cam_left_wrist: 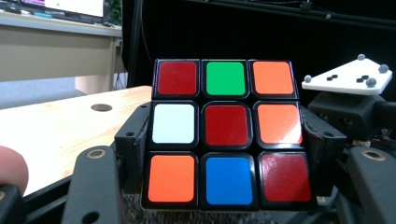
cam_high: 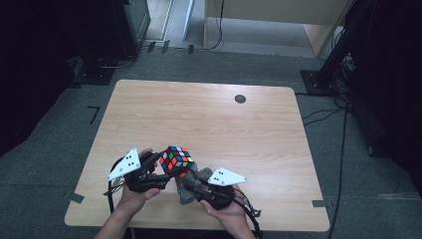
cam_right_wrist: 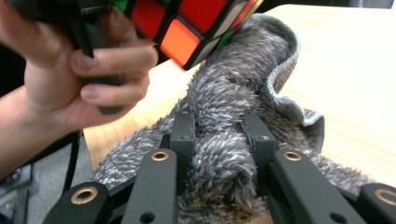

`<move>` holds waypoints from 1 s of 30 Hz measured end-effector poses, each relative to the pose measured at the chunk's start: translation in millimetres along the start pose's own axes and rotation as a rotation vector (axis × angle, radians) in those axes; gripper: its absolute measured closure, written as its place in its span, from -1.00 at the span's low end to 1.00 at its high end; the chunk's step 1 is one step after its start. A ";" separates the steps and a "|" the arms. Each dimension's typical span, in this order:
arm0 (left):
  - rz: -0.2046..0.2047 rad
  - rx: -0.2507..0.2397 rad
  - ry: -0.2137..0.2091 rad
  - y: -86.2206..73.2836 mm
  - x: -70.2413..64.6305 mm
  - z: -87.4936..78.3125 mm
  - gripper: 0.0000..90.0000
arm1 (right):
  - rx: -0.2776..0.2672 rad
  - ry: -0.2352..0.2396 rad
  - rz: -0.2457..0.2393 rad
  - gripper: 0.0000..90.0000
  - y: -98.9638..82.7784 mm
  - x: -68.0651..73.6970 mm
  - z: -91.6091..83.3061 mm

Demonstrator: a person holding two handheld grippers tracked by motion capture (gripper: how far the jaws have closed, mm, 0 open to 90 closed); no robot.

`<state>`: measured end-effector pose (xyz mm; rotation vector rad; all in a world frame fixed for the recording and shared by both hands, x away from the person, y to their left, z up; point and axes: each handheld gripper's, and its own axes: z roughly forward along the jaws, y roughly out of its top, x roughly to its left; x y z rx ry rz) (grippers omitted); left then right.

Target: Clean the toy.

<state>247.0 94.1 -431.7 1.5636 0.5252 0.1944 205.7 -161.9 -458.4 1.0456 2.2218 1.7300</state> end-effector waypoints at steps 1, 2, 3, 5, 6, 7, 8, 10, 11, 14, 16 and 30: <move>-0.003 0.002 0.001 -0.3 0.7 -0.5 -0.24 | -0.031 -0.009 0.019 0.58 2.4 -3.3 -4.3; -0.004 0.000 0.001 -0.6 1.6 -0.9 -0.24 | -0.071 -0.026 0.034 0.59 5.3 -6.2 -10.3; -0.006 -0.002 0.001 -1.0 2.3 -1.1 -0.24 | -0.124 -0.034 0.049 0.59 8.0 -8.8 -16.8; -0.012 -0.001 -0.001 -1.3 3.2 -0.9 -0.24 | -0.190 -0.038 0.066 0.59 11.6 -11.5 -25.7; -0.014 -0.002 -0.006 -1.3 3.2 -0.5 -0.24 | -0.206 -0.030 0.058 0.59 12.8 -11.2 -27.9; -0.015 -0.003 -0.008 -1.3 2.7 0.0 -0.24 | -0.202 -0.014 0.050 0.59 12.3 -9.3 -26.7; -0.017 -0.003 -0.010 -1.3 2.1 0.5 -0.24 | -0.185 0.002 0.042 0.58 10.7 -6.5 -23.1; -0.018 -0.007 -0.008 -0.7 1.8 0.2 -0.24 | -0.128 0.034 0.024 0.57 5.3 -1.0 -12.9; -0.015 -0.007 -0.003 -0.4 1.8 -0.2 -0.24 | -0.091 0.051 0.009 0.57 2.6 0.3 -7.6; -0.003 -0.006 0.004 1.0 2.7 -2.3 -0.24 | -0.010 0.029 -0.041 0.57 -1.6 -0.2 -0.3; -0.008 -0.012 0.007 1.5 3.9 -3.8 -0.24 | -0.040 -0.006 -0.031 0.57 0.4 -6.4 -5.6; -0.007 -0.018 0.010 3.0 4.5 -5.3 -0.24 | -0.001 0.022 -0.103 0.56 -4.2 0.4 3.2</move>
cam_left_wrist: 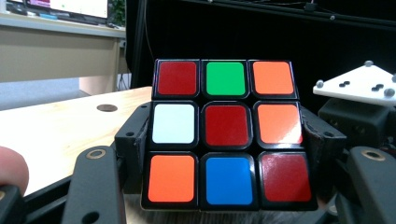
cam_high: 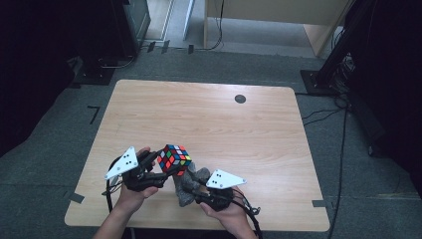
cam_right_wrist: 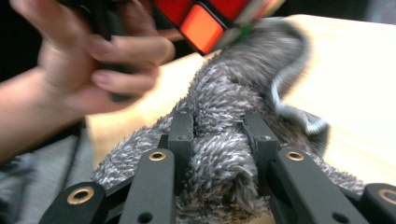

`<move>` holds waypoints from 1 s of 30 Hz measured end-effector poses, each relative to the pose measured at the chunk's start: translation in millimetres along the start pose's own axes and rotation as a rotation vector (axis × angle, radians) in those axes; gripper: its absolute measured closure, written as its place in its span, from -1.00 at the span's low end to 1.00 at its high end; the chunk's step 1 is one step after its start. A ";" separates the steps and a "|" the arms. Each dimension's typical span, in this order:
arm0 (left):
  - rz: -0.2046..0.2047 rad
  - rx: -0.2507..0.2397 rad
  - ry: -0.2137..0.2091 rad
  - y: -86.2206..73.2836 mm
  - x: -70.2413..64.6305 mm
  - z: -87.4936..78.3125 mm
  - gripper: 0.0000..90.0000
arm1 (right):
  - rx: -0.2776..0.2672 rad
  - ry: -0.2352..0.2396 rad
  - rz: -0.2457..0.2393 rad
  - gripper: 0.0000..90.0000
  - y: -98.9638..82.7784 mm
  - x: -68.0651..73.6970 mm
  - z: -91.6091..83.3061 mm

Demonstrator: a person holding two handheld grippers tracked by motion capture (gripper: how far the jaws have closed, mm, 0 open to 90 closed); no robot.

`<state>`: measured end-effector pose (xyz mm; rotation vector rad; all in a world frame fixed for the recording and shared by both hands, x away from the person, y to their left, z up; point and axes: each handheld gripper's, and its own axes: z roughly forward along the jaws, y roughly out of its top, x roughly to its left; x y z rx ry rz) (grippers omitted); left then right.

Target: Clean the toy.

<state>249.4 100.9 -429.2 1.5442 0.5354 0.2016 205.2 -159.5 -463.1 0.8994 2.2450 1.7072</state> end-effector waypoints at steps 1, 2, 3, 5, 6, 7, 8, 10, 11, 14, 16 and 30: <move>-0.006 -0.006 0.001 0.3 0.4 -0.7 -0.24 | -0.033 -0.010 0.020 0.57 2.3 -3.9 -5.0; -0.006 -0.007 0.003 0.7 1.6 -2.0 -0.24 | -0.065 -0.022 0.041 0.58 4.7 -7.1 -9.9; -0.009 -0.010 0.004 0.6 2.2 -2.2 -0.24 | -0.134 -0.040 0.076 0.58 8.9 -12.3 -19.2; -0.011 -0.004 0.001 -0.3 1.9 -0.9 -0.24 | -0.225 -0.042 0.107 0.58 13.3 -16.5 -29.2; -0.008 0.001 -0.003 -0.9 1.2 0.5 -0.24 | -0.250 -0.027 0.106 0.57 14.6 -16.3 -31.4; -0.007 0.004 -0.006 -1.3 0.2 1.7 -0.24 | -0.247 -0.008 0.093 0.57 14.1 -14.2 -29.8; -0.005 0.006 -0.009 -1.8 -1.2 3.3 -0.24 | -0.237 0.005 0.082 0.57 12.8 -11.6 -27.2; -0.004 0.003 -0.009 -1.3 -1.5 3.6 -0.24 | -0.173 0.030 0.045 0.56 6.3 -4.2 -15.9; -0.001 0.002 -0.007 -0.7 -0.9 2.9 -0.24 | -0.134 0.045 0.035 0.56 3.0 -2.6 -10.4; -0.001 -0.004 0.000 0.3 0.3 0.8 -0.24 | -0.036 0.019 0.001 0.56 -3.5 1.1 -0.2; -0.004 -0.005 0.002 0.3 1.0 -0.2 -0.24 | -0.038 -0.025 -0.004 0.55 -2.7 -2.4 -2.7; 0.011 0.027 0.008 -3.7 0.6 5.4 -0.24 | -0.086 -0.007 0.042 0.52 -5.8 -2.1 -4.3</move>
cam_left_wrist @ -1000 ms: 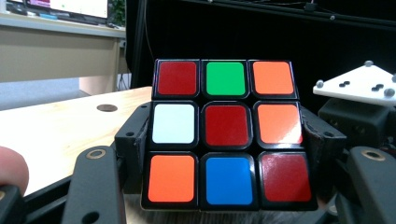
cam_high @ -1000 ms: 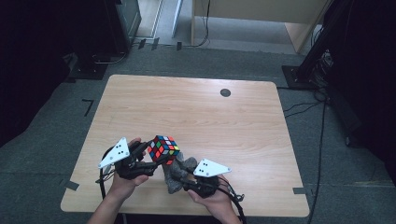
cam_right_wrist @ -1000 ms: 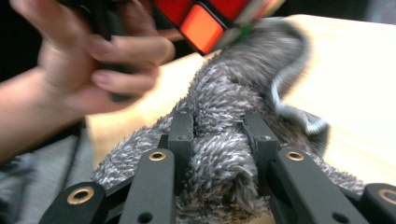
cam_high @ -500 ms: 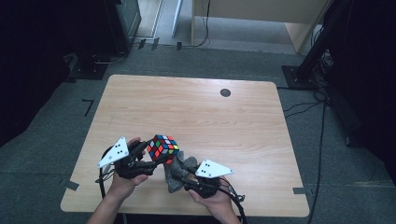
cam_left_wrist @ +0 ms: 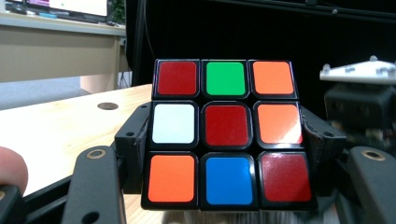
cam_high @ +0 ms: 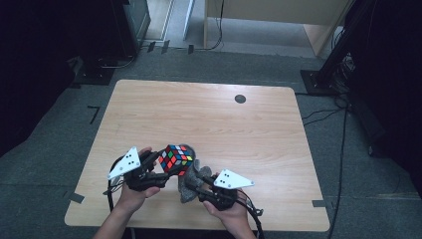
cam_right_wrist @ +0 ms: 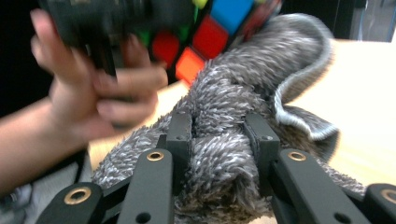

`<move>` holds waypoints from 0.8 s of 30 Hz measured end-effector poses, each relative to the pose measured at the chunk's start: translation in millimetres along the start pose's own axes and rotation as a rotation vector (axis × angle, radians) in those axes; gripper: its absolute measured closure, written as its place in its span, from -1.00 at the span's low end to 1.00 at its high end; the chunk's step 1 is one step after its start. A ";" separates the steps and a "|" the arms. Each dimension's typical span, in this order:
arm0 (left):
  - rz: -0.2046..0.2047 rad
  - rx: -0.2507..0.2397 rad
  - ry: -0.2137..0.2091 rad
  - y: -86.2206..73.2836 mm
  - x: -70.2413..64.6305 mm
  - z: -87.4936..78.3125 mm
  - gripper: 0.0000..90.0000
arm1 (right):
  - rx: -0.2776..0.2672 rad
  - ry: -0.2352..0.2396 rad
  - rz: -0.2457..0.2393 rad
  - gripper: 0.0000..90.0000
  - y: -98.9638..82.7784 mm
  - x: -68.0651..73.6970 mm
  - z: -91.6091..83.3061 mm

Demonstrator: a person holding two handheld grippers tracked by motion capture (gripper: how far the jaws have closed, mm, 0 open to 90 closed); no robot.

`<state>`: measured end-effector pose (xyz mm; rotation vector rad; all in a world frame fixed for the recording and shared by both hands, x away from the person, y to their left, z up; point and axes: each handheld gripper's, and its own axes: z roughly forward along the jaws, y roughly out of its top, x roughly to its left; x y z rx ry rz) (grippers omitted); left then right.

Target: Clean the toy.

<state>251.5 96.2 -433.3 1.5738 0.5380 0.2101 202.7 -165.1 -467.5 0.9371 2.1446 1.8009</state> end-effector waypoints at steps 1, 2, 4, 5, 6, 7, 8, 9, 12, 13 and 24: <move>-0.003 0.000 0.006 0.0 0.4 -0.3 -0.24 | 0.006 -0.015 -0.009 0.53 -0.1 -0.3 0.0; -0.006 0.000 0.006 0.0 1.1 -0.7 -0.24 | -0.003 -0.028 -0.008 0.53 1.6 -1.2 -2.1; -0.012 0.002 0.004 0.0 1.6 -0.8 -0.24 | -0.059 -0.053 0.013 0.53 8.2 -6.4 -10.3; -0.012 0.005 0.003 -0.1 1.4 -0.5 -0.24 | -0.096 -0.067 0.027 0.53 11.8 -9.2 -15.1; -0.011 0.008 0.000 -0.4 1.0 0.2 -0.24 | -0.129 -0.077 0.041 0.53 14.8 -11.2 -19.6; -0.011 0.011 -0.003 -0.6 0.4 0.9 -0.24 | -0.156 -0.085 0.044 0.53 16.7 -12.0 -22.9; -0.013 0.013 -0.008 -0.9 -0.5 1.8 -0.24 | -0.172 -0.089 0.036 0.53 17.6 -11.1 -24.6; -0.011 0.015 -0.011 -1.1 -1.2 2.7 -0.24 | -0.172 -0.078 0.024 0.54 17.3 -9.1 -24.1; -0.020 0.011 -0.012 -0.9 -0.9 3.2 -0.24 | -0.097 -0.031 0.010 0.54 9.9 -2.0 -11.2; -0.023 0.009 -0.010 -0.6 -0.5 2.8 -0.24 | -0.054 -0.003 0.013 0.54 6.3 -0.7 -5.6; -0.043 0.000 -0.022 -0.8 2.2 1.4 -0.24 | -0.168 -0.093 0.016 0.55 12.0 -3.9 -16.3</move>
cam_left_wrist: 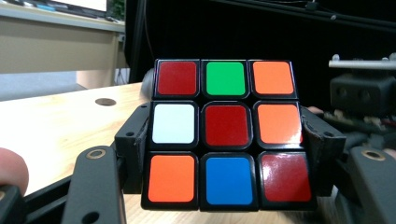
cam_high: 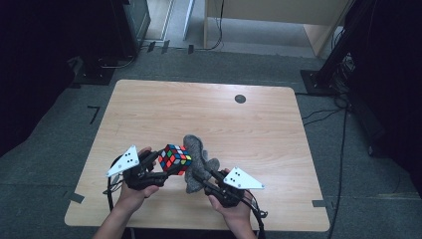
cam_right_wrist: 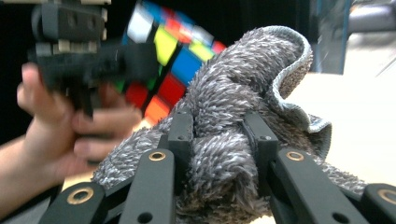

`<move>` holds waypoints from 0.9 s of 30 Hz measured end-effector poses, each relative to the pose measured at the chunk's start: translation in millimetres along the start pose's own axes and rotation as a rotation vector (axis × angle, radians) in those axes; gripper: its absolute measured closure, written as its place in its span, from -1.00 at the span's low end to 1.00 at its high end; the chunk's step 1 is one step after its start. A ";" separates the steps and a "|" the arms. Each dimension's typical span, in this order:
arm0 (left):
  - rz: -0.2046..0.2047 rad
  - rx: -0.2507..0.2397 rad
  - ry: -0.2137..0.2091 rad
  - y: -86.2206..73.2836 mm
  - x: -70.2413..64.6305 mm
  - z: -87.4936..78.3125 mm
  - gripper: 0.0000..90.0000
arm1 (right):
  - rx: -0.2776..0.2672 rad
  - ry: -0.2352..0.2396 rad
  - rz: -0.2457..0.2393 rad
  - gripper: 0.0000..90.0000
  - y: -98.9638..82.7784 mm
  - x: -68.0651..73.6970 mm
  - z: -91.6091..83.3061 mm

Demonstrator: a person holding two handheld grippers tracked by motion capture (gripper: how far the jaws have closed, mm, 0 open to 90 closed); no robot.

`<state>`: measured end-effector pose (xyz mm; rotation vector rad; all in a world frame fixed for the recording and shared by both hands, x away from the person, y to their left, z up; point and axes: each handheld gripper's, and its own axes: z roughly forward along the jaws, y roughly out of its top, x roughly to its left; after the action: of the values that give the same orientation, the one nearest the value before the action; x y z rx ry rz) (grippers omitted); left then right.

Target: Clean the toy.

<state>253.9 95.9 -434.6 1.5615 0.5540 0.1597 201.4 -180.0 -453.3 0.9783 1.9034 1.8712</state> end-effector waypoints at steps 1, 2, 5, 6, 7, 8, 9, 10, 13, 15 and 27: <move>0.000 0.005 0.003 -0.3 -0.3 1.0 -0.24 | 0.006 0.010 -0.014 0.55 -0.9 1.8 2.0; 0.000 0.007 0.007 -0.4 -0.4 1.4 -0.24 | 0.028 0.020 -0.028 0.55 -3.6 5.0 5.3; -0.005 0.013 0.032 0.1 1.1 1.2 -0.24 | 0.167 0.063 -0.075 0.54 -17.0 11.0 18.6; -0.006 0.015 0.041 0.2 1.7 1.2 -0.24 | 0.193 0.040 -0.110 0.54 -21.0 12.7 21.1; -0.008 0.022 0.054 0.3 2.3 1.3 -0.24 | 0.211 0.017 -0.129 0.54 -23.2 12.7 22.4; -0.012 0.032 0.076 0.4 2.7 1.8 -0.24 | 0.210 -0.015 -0.131 0.53 -23.6 10.7 22.1; -0.017 0.046 0.096 0.4 3.9 2.4 -0.24 | 0.201 -0.056 -0.114 0.53 -22.4 6.3 20.8; -0.028 0.056 0.109 0.1 5.4 2.9 -0.24 | 0.190 -0.095 -0.080 0.53 -20.6 0.0 18.7; -0.070 0.079 0.137 -1.8 10.0 4.5 -0.24 | 0.188 -0.173 -0.029 0.50 -19.9 -18.8 13.4; -0.089 0.088 0.149 -2.9 12.0 5.6 -0.24 | 0.222 -0.188 -0.057 0.43 -24.2 -26.1 14.7; -0.139 0.093 0.151 -2.9 18.0 5.8 -0.24 | 0.206 -0.199 -0.186 -0.39 -12.6 -29.4 5.0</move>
<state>271.3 98.4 -442.1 1.6032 0.7957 0.1484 222.6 -194.1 -473.2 0.9696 2.0162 1.4422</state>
